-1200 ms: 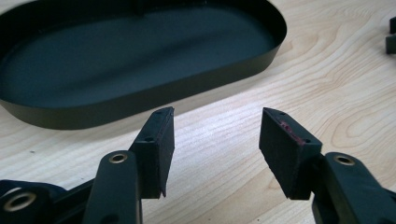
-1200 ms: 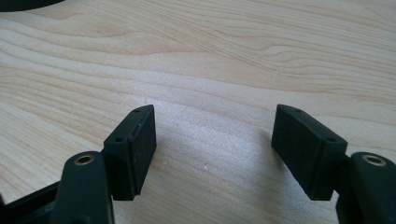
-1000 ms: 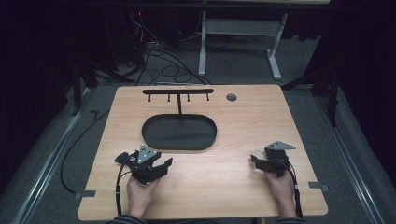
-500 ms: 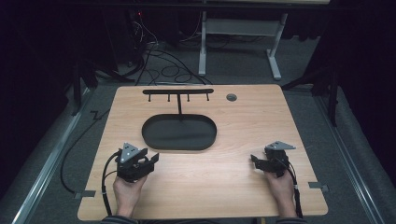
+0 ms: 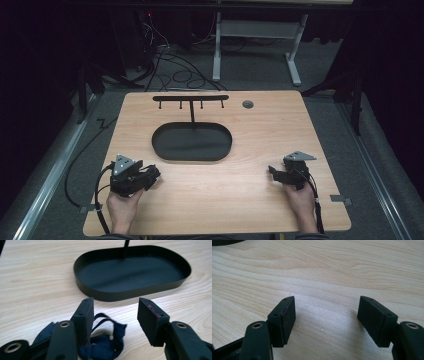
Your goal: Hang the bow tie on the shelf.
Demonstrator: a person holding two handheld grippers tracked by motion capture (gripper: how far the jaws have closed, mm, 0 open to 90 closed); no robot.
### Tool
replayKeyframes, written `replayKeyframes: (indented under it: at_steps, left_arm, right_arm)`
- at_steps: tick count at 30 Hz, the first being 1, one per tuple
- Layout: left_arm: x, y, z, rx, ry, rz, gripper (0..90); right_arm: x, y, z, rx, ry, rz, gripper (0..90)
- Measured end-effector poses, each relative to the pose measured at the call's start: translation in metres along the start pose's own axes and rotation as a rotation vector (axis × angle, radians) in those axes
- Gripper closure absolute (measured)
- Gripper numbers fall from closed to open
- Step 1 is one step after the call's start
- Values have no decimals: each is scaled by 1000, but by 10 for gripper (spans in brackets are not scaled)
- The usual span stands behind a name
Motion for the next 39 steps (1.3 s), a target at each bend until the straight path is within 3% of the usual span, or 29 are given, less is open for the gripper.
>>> replayKeyframes:
  at_steps: [17, 35, 39]
  left_arm:
    - [24, -15, -21, 67, 33, 37, 473]
    - [32, -35, -26, 105, 13, 47, 470]
    - [33, -41, -27, 123, 12, 43, 503]
  right_arm:
    - [0, 0, 0, 1, 0, -1, 323]
    - [0, 0, 0, 1, 0, -2, 323]
    - [0, 0, 0, 1, 0, -2, 323]
Point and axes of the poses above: each handheld gripper's, and its own axes: y roughly backward along the jaws, z roughly out of its top, x roughly to its left, the point moved 4 cm from there along -y, roughly forward along the jaws, and after that the axes turned 2 degrees about -z, right-handed, at the moved point
